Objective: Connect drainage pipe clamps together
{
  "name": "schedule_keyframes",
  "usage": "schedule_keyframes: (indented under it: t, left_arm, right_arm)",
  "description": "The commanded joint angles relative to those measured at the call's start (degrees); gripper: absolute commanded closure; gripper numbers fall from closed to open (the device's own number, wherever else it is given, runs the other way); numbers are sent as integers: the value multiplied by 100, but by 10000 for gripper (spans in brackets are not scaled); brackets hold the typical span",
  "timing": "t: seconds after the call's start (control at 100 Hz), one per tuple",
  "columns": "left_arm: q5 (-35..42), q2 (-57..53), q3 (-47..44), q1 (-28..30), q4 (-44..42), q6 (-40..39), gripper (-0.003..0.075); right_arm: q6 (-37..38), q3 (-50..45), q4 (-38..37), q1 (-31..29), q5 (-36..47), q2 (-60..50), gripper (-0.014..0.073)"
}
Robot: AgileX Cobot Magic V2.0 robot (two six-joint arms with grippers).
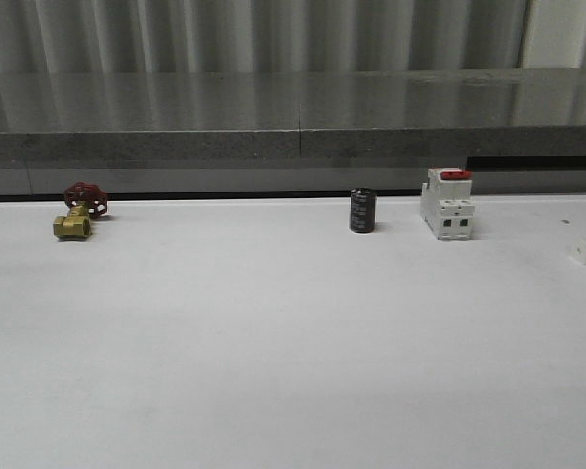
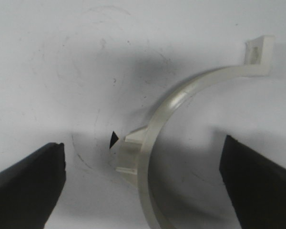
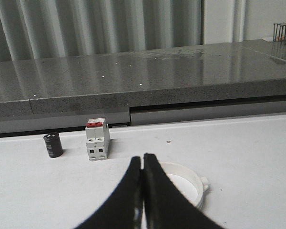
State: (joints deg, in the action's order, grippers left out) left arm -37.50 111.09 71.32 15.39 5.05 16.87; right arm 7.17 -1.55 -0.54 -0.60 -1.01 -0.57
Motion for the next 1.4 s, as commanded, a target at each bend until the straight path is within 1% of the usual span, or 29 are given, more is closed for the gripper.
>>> schedule_keyframes:
  t: [0.0, 0.16, 0.62, 0.66, 0.71, 0.76, 0.88, 0.9, 0.93, 0.98, 1.02, 1.11, 1.23, 1.26, 1.39]
  left_arm:
    - [209, -194, 166, 26, 18, 19, 86]
    - [249, -114, 166, 26, -16, 19, 104]
    - [216, 88, 166, 26, 3, 19, 111]
    - [216, 88, 166, 26, 3, 19, 139]
    - [195, 88, 166, 26, 3, 19, 199]
    - [144, 88, 166, 26, 3, 19, 283]
    - [50, 24, 166, 26, 3, 19, 536]
    - [35, -6, 166, 26, 23, 19, 563]
    - [9, -43, 166, 26, 34, 19, 622]
    - [-21, -148, 166, 26, 64, 19, 692]
    - [-35, -234, 166, 26, 131, 19, 731]
    - [-124, -495, 166, -2, 294, 19, 741]
    - [-401, -883, 166, -222, 392, -73, 741]
    - [-493, -993, 166, -335, 406, -117, 741]
    - [-778, -1312, 153, -924, 416, -783, 741]
  right_arm:
    - [9, 94, -16, 1, 486, -111, 662]
    - [9, 94, -16, 1, 486, -111, 662]
    - [9, 94, -16, 1, 486, -111, 662]
    - [9, 94, -16, 1, 486, -111, 662]
    - [9, 94, -16, 1, 486, -111, 662]
    - [9, 94, -16, 1, 486, -111, 662]
    - [9, 94, -16, 1, 486, -111, 662]
    - [9, 94, -16, 1, 486, -111, 662]
    - [9, 94, -16, 1, 486, -111, 662]
    - [9, 94, -16, 1, 486, -111, 662]
    - [9, 94, -16, 1, 486, -111, 662]
    - [9, 94, -16, 1, 486, -111, 662]
    - [9, 94, -16, 1, 486, -111, 662]
    - [9, 94, -16, 1, 486, -111, 662]
    - [9, 94, -16, 1, 486, -111, 662]
